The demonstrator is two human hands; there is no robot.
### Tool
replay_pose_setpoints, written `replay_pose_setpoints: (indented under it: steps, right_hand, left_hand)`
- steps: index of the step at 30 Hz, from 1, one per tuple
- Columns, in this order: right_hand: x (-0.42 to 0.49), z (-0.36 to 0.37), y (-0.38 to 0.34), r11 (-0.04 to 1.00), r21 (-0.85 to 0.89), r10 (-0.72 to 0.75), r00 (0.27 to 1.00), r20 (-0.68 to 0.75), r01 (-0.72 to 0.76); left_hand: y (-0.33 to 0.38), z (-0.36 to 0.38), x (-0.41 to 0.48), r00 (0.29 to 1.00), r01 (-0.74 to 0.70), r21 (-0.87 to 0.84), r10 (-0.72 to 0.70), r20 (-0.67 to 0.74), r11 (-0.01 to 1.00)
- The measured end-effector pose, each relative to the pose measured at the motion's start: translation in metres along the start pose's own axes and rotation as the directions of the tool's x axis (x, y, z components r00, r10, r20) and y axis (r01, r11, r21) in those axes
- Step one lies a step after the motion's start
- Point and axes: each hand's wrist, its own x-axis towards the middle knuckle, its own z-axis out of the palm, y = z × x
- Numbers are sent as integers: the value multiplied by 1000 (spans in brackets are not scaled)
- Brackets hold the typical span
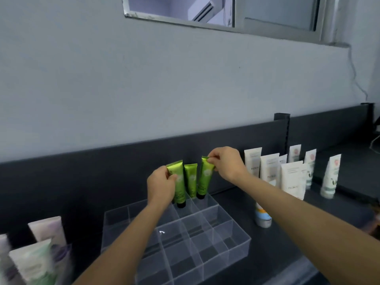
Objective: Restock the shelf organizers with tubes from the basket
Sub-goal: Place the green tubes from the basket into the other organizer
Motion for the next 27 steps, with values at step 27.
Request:
replay_pose_setpoints:
  steps: [27]
  right_hand:
    - [42,66,36,999,-33,2,972,237,6]
  left_hand:
    - [-48,31,30,983,75,65,-85,165,995]
